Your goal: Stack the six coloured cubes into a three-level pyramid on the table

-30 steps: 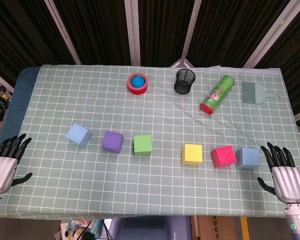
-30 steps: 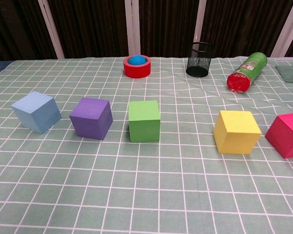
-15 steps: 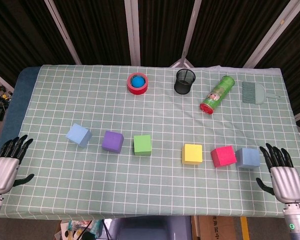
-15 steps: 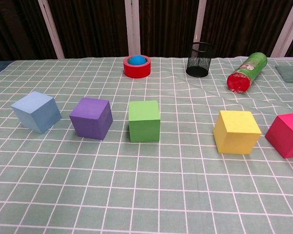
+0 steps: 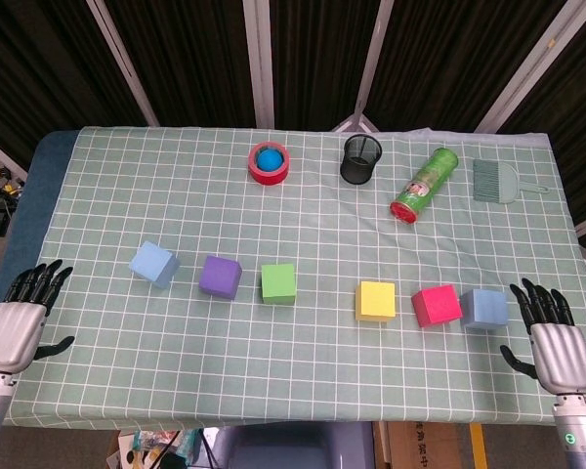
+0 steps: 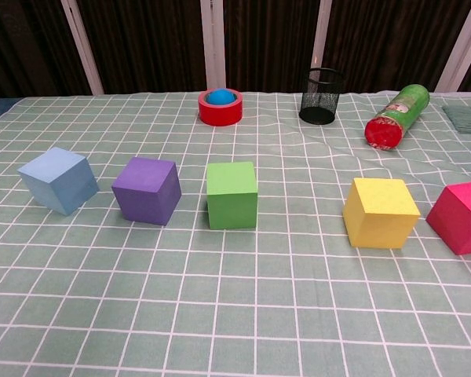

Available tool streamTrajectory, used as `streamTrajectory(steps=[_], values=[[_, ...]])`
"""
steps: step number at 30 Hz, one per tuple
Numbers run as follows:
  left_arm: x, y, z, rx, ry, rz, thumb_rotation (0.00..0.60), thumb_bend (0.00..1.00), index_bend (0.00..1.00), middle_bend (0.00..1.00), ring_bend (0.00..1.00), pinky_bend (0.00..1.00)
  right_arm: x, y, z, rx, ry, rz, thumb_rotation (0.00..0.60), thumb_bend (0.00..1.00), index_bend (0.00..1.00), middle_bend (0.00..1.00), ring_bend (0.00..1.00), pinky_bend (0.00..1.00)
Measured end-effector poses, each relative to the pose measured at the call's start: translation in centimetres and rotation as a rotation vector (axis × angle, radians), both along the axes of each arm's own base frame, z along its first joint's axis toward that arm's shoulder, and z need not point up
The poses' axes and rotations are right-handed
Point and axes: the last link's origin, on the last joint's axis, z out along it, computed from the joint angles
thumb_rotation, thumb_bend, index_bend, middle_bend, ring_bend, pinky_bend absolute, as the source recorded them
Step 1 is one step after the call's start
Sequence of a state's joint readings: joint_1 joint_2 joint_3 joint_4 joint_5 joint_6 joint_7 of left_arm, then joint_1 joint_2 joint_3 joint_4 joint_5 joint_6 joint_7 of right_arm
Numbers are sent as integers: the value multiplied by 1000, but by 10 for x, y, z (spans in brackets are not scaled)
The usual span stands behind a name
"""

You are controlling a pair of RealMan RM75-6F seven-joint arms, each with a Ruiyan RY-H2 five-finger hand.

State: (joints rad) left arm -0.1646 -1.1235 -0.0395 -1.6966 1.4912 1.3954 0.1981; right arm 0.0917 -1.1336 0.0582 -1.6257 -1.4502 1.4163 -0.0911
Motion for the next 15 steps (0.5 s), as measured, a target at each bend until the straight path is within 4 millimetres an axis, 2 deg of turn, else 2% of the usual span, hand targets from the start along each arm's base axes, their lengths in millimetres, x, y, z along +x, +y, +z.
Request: streamTrajectory(steps=[8, 15], values=[[35, 27, -4, -55, -59, -5, 600, 37, 0, 55, 0, 85, 0, 0, 0, 5, -3, 2, 600, 268, 0, 0, 0, 0], [74, 66, -13, -125, 19, -58, 600, 44, 0, 60, 0, 85, 0, 1, 1, 2, -2, 3, 600, 268, 0, 0, 0, 0]])
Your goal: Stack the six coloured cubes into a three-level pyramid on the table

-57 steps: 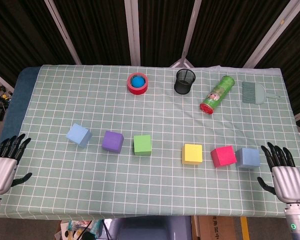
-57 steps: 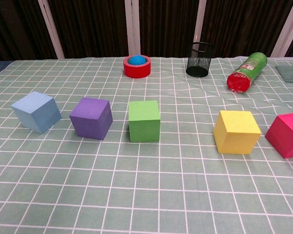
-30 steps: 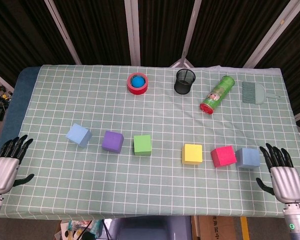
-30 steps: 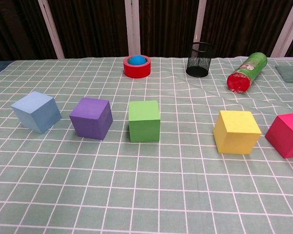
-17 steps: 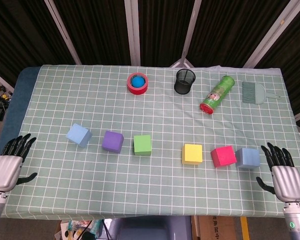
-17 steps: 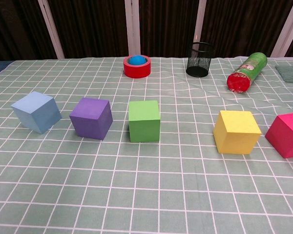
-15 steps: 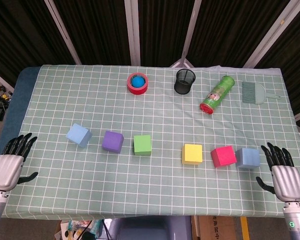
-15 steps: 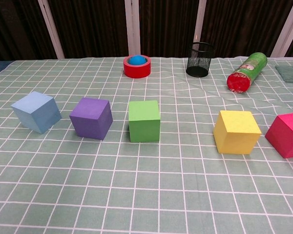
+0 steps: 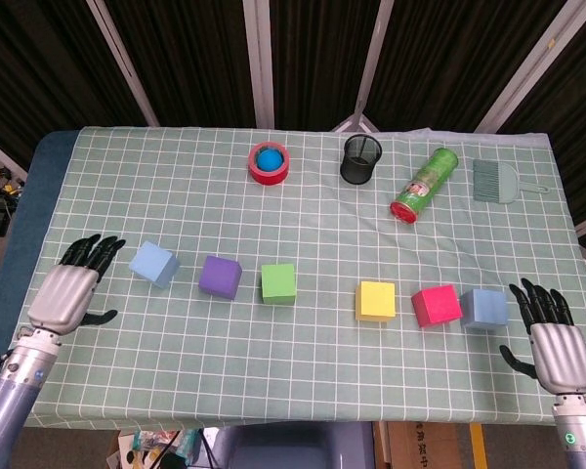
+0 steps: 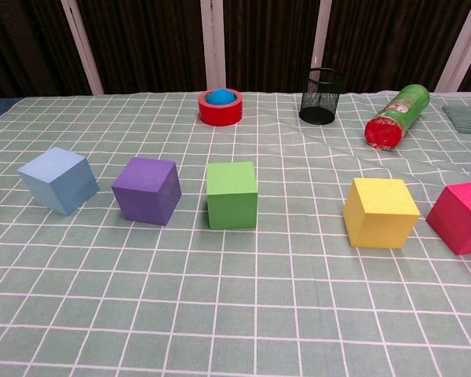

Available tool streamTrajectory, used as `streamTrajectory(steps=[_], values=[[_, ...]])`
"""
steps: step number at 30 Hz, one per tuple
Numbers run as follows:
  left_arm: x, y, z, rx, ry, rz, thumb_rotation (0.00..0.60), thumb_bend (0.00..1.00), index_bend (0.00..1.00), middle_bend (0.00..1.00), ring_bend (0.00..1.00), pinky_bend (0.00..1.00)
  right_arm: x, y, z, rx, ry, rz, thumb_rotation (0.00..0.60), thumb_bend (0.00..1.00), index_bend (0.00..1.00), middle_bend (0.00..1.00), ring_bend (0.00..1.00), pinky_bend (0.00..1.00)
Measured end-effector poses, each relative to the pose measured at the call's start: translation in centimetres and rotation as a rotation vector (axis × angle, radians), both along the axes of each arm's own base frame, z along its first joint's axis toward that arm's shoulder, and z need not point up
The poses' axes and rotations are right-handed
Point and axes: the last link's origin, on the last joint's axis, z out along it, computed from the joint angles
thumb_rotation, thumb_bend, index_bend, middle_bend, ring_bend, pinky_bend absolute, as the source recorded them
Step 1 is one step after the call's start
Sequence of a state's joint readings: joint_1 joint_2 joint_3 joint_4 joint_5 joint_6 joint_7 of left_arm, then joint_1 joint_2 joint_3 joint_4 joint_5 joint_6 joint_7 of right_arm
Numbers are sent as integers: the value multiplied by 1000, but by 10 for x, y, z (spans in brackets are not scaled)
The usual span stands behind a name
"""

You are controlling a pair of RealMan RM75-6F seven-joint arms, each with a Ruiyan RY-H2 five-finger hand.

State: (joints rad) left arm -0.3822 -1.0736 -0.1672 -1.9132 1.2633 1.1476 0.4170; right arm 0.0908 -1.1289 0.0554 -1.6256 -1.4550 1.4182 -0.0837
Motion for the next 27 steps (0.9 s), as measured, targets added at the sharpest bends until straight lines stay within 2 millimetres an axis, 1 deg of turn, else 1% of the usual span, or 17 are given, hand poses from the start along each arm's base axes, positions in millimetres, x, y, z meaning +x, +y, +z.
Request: streamTrajectory(steps=[6, 8, 12, 19, 21, 27], values=[[30, 29, -14, -64, 59, -44, 600, 48, 0, 59, 0, 85, -1, 0, 2, -5, -6, -3, 600, 268, 0, 0, 0, 0], [37, 35, -20, -84, 70, -52, 600, 50, 0, 60, 0, 85, -2, 0, 2, -5, -9, -7, 600, 268, 0, 0, 0, 0], [51, 47, -38, -137, 83, -57, 600, 53, 0, 81, 0, 85, -3, 1, 4, -7, -11, -10, 600, 268, 0, 0, 0, 0], [68, 59, -74, -212, 132, -81, 600, 64, 0, 132, 0, 85, -6, 1, 7, -10, -16, -20, 600, 268, 0, 0, 0, 0], [71, 62, -83, -223, 146, -87, 600, 88, 0, 144, 0, 85, -7, 1, 8, -11, -18, -25, 600, 268, 0, 0, 0, 0], [83, 72, -104, -239, 158, -98, 600, 127, 0, 165, 0, 85, -8, 1, 9, -15, -24, -33, 600, 268, 0, 0, 0, 0]])
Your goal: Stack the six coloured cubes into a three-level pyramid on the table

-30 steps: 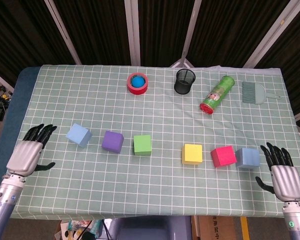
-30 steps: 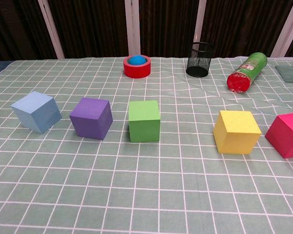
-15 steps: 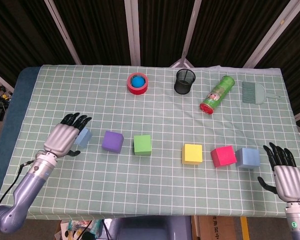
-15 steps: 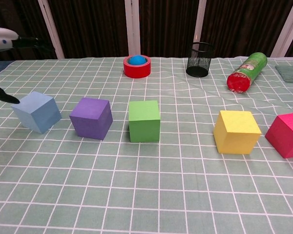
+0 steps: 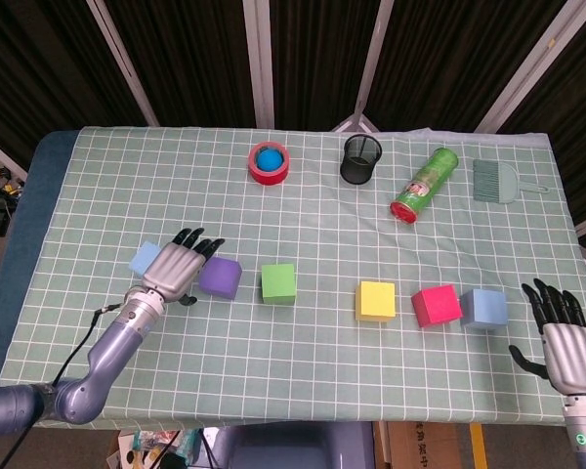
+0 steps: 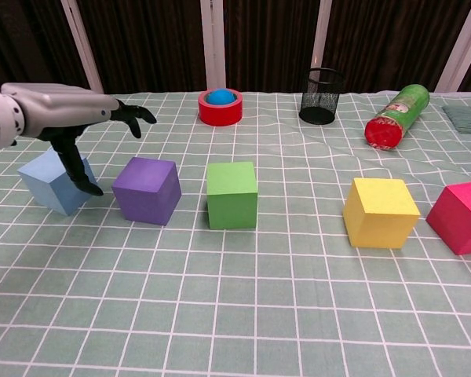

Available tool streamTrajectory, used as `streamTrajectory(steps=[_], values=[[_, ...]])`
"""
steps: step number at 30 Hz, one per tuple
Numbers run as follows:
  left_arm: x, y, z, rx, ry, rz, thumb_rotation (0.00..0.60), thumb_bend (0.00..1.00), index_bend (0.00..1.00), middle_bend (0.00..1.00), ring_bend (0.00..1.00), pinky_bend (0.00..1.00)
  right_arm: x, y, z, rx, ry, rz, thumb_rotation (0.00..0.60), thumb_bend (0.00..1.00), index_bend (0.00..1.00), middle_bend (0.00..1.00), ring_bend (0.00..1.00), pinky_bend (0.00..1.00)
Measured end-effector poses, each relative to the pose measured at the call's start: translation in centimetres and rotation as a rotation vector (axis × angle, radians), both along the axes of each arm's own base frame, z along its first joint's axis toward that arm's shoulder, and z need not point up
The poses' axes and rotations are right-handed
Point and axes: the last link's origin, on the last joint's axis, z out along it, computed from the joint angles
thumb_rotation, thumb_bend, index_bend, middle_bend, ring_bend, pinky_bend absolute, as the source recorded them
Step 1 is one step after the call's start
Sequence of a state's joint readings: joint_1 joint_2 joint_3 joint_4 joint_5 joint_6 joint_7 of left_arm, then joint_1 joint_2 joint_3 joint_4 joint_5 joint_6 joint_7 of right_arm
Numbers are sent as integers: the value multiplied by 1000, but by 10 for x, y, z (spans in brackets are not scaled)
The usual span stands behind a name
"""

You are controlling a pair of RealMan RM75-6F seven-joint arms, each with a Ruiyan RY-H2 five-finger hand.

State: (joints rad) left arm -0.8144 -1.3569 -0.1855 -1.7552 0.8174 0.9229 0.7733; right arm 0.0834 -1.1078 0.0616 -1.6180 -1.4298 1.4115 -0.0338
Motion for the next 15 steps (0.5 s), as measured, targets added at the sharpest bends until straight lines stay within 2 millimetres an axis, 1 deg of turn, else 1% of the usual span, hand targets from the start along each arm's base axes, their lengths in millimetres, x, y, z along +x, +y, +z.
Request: streamTrajectory(steps=[11, 13, 15], values=[[14, 8, -29, -46, 28, -15, 600, 181, 0, 218, 0, 85, -2, 0, 2, -7, 0, -8, 600, 268, 0, 0, 0, 0], [15, 9, -32, -49, 31, -16, 600, 207, 0, 221, 0, 85, -2, 0, 2, -8, -2, -10, 600, 268, 0, 0, 0, 0], [15, 10, -35, -51, 34, -13, 600, 262, 0, 227, 0, 85, -2, 0, 2, -6, -2, -10, 600, 268, 0, 0, 0, 0]])
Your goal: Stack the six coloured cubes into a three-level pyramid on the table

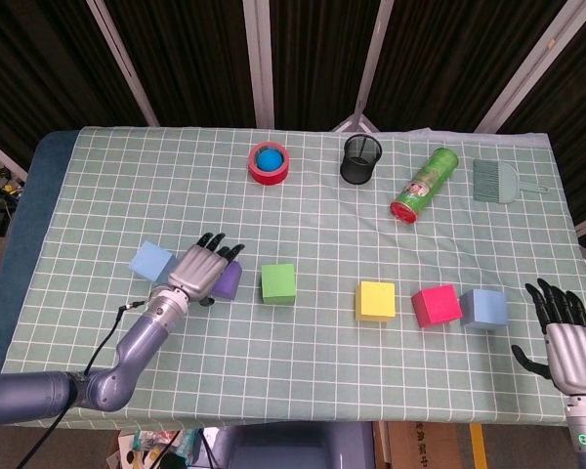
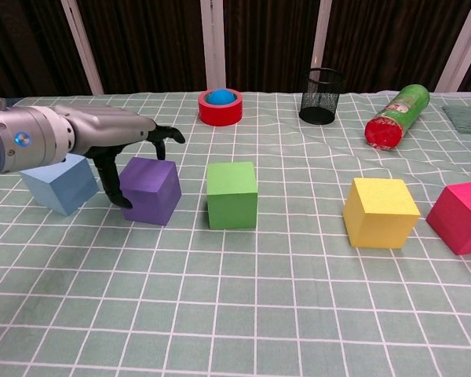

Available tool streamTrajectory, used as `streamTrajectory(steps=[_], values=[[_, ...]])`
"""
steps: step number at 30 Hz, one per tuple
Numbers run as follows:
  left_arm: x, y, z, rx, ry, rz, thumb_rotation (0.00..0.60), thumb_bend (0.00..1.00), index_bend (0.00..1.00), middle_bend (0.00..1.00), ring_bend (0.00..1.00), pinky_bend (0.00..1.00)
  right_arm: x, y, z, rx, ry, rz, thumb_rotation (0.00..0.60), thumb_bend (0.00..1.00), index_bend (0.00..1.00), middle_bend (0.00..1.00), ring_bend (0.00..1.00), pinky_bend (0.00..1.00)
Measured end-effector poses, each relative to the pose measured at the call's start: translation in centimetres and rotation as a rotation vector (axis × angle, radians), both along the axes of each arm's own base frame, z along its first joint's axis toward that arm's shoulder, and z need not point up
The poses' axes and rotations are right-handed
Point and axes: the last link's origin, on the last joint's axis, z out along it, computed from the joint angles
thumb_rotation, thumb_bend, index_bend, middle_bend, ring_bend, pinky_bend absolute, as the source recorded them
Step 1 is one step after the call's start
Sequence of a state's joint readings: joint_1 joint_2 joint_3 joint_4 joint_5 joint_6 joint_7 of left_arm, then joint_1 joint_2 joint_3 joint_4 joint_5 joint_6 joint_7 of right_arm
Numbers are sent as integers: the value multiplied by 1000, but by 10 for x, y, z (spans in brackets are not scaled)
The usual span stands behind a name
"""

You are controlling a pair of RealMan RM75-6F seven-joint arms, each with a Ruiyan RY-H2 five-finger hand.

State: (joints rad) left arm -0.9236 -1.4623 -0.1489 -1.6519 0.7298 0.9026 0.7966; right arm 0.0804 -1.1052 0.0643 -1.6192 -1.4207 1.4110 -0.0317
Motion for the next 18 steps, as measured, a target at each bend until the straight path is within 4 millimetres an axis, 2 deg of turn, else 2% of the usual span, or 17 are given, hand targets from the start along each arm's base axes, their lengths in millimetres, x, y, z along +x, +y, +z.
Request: streamTrajectory(steps=[6, 11, 18], values=[[0, 2, -4, 1, 2, 5, 600, 373, 0, 242, 0, 85, 0, 0, 0, 2, -1, -2, 600, 268, 0, 0, 0, 0], [-2, 2, -4, 6, 2, 9, 600, 397, 0, 314, 0, 112, 0, 1, 0, 2, -2, -2, 600, 268, 0, 0, 0, 0], [-2, -3, 0, 19, -32, 37, 600, 401, 0, 319, 0, 119, 0, 1, 0, 4, -2, -1, 600, 268, 0, 0, 0, 0]])
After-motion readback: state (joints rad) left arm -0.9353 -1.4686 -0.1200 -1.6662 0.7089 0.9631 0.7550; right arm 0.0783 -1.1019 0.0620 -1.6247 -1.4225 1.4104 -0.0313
